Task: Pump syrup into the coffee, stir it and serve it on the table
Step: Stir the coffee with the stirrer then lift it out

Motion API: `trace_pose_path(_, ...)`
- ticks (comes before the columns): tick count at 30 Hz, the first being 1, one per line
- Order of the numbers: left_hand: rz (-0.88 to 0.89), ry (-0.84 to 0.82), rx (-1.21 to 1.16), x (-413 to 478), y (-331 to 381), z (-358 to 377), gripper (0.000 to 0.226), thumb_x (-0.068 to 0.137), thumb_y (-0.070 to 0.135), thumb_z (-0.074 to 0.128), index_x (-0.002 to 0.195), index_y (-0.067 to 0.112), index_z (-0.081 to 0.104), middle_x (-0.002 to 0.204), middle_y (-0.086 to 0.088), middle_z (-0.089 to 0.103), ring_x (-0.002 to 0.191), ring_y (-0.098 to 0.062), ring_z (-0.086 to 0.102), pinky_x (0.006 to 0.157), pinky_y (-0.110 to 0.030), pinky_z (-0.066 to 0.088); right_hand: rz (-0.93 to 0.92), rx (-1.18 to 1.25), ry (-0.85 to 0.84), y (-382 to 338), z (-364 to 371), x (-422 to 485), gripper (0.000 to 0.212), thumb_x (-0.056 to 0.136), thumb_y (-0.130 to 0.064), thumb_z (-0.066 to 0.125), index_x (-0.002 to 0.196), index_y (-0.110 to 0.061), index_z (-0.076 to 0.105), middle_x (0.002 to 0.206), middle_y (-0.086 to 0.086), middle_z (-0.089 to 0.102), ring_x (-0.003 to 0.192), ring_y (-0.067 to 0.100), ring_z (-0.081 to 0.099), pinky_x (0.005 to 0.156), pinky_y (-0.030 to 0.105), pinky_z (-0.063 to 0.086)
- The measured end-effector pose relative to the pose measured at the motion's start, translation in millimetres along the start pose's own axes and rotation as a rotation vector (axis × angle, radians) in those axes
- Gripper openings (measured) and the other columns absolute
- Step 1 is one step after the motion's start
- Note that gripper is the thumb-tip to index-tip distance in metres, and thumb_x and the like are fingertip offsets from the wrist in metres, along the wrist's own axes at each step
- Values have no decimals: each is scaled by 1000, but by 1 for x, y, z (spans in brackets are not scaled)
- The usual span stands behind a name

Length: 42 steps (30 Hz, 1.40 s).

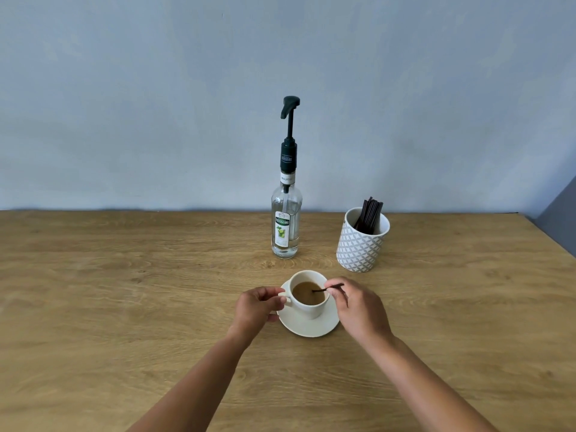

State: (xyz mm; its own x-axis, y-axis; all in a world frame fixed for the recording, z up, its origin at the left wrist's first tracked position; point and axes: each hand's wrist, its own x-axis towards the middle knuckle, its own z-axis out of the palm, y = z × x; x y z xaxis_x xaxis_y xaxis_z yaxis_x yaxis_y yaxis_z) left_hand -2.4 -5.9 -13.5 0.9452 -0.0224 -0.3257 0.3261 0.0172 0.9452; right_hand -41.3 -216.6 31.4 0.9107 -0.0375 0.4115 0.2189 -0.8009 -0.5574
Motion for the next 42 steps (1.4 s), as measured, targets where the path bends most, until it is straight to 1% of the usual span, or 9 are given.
trace_pose_path(6, 10, -12, 23, 2, 0, -2, 16, 82, 7, 76, 98, 8, 75, 86, -9, 76, 79, -16, 70, 61, -24, 59, -24, 13, -29, -4, -2, -1, 11, 88, -14, 65, 94, -22, 69, 88, -8, 70, 83, 12, 62, 70, 29, 51)
trace_pose_path(11, 7, -15, 33, 4, -1, -2, 15, 83, 6, 76, 98, 8, 75, 87, -10, 76, 79, -17, 70, 64, -27, 60, -14, 20, -99, -11, 5, 2, 12, 90, -22, 63, 99, -27, 71, 90, -6, 70, 83, 13, 61, 70, 30, 51)
trace_pose_path(17, 8, -10, 36, 4, -2, -2, 15, 82, 6, 76, 97, 9, 75, 85, -8, 76, 78, -16, 70, 67, -30, 59, -42, -92, -34, -6, -3, 5, 13, 86, -12, 68, 94, -20, 71, 84, -2, 70, 80, 21, 62, 72, 36, 51)
trace_pose_path(23, 6, -6, 40, 4, -2, -2, 16, 82, 6, 76, 98, 8, 75, 84, -8, 75, 75, -15, 69, 64, -28, 59, -39, -19, -67, -12, -2, -1, 12, 88, -17, 66, 96, -25, 70, 88, -4, 67, 84, 17, 60, 74, 30, 49)
trace_pose_path(28, 1, -12, 47, 4, 0, -2, 19, 81, 5, 77, 100, 5, 74, 84, -8, 74, 73, -15, 68, 64, -29, 59, -17, -26, -85, -16, 1, 2, 13, 88, -19, 66, 98, -26, 72, 88, -3, 67, 84, 19, 60, 75, 31, 50)
trace_pose_path(32, 3, -10, 43, 4, 0, -2, 19, 81, 4, 77, 100, 5, 75, 85, -9, 74, 74, -16, 68, 61, -26, 59, -63, -111, -34, -13, -4, 5, 14, 83, -8, 70, 92, -18, 71, 84, -5, 72, 81, 22, 62, 75, 41, 51)
trace_pose_path(35, 5, -4, 37, 4, -1, -2, 18, 80, 5, 77, 99, 6, 75, 85, -9, 74, 76, -17, 68, 63, -28, 59, -81, -122, -33, -12, -7, 2, 15, 84, -6, 68, 93, -17, 69, 85, -4, 70, 82, 22, 61, 75, 39, 49)
trace_pose_path(38, 8, 5, 57, 4, -2, -2, 18, 81, 6, 77, 99, 7, 75, 88, -10, 76, 80, -17, 69, 65, -29, 59, -84, -72, -58, -16, -4, -3, 13, 88, -10, 64, 95, -20, 68, 86, -5, 67, 82, 19, 59, 78, 35, 47)
trace_pose_path(42, 11, 13, 87, 5, -1, -2, 17, 81, 7, 78, 97, 11, 76, 89, -6, 77, 81, -15, 69, 61, -24, 57, -81, -34, -69, -24, 2, -1, 11, 88, -15, 65, 96, -22, 70, 88, -5, 69, 85, 18, 60, 81, 34, 46)
